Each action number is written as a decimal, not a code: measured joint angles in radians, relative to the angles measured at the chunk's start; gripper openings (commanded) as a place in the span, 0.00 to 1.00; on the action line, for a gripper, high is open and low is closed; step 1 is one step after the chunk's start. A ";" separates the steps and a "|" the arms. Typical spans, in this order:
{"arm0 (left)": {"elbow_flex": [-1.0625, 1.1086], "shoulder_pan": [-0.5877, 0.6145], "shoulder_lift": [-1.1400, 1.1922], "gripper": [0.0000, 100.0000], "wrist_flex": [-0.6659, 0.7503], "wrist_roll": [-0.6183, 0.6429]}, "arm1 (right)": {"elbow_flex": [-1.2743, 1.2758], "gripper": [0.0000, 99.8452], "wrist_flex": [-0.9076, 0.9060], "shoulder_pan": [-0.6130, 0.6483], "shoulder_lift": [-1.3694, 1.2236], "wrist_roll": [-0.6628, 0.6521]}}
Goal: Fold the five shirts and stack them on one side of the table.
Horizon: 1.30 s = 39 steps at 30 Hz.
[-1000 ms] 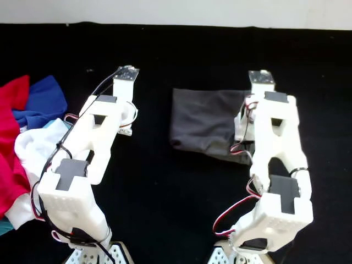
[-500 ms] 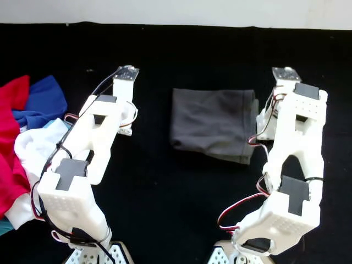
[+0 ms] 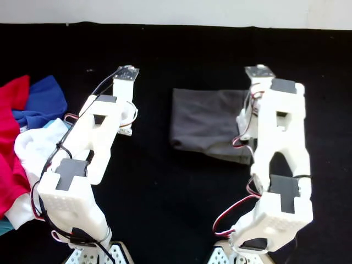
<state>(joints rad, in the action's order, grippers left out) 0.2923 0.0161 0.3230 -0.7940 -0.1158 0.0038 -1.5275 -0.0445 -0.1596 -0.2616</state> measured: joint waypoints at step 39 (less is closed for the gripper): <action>-0.002 0.000 0.003 0.01 0.000 0.000 | 0.000 0.01 0.038 -0.014 -0.195 0.000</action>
<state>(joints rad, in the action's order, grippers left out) 0.2908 0.0161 0.3261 -0.7940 -0.1158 0.0038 -1.4891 -0.0583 -0.3544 -0.2616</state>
